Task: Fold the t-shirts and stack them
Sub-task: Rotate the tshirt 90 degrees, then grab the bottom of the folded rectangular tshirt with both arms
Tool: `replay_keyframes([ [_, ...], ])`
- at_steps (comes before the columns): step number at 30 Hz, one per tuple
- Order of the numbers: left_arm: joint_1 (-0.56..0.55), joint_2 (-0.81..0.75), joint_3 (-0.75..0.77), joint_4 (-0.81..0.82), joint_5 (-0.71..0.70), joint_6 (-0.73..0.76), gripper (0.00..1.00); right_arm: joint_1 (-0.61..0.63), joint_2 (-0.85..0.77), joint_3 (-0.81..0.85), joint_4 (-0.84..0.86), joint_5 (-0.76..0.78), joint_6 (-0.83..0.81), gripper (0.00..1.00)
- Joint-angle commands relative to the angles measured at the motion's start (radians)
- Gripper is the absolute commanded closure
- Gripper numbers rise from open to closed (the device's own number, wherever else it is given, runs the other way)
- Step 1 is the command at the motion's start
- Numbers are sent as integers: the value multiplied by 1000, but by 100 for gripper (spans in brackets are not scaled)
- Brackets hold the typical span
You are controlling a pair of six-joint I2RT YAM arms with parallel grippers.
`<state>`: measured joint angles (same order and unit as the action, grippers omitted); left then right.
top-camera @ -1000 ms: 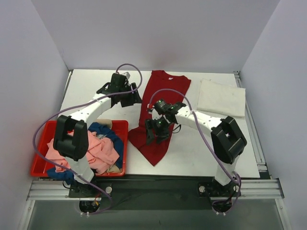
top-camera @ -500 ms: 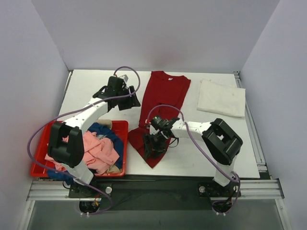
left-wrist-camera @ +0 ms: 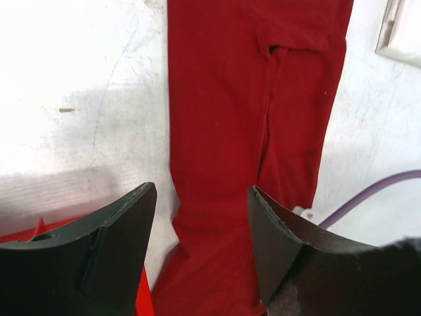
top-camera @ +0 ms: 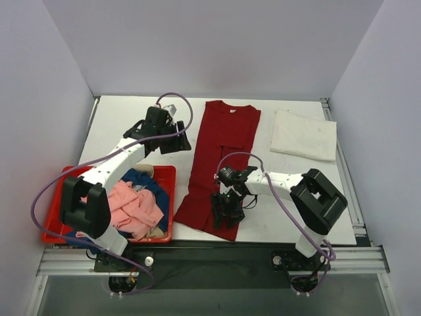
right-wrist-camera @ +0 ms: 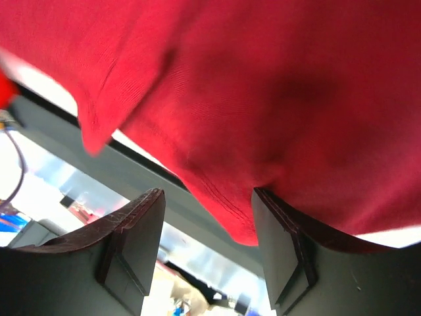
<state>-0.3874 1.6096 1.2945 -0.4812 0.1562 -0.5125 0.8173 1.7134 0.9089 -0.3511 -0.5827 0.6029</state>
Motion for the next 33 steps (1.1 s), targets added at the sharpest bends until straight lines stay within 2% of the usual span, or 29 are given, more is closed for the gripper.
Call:
replay_keyframes([
  [1,-21,-69,-15,-59,-10,38,32,-12,-24,-24,-232,139,-35,43],
  [8,-149,-125,-57,-145,-70,65,32,-75,-74,8,-354,181,-91,43],
  [15,-310,-180,-181,-224,-73,-30,32,-110,-178,79,-449,213,-129,43],
  [19,-361,-244,-248,-276,-136,-66,32,-133,-261,19,-485,218,-107,43],
  [26,-377,-264,-300,-287,-78,-44,32,-135,-330,-154,-393,152,-26,52],
  [33,-380,-243,-343,-301,0,-35,33,-118,-342,-241,-256,90,69,54],
])
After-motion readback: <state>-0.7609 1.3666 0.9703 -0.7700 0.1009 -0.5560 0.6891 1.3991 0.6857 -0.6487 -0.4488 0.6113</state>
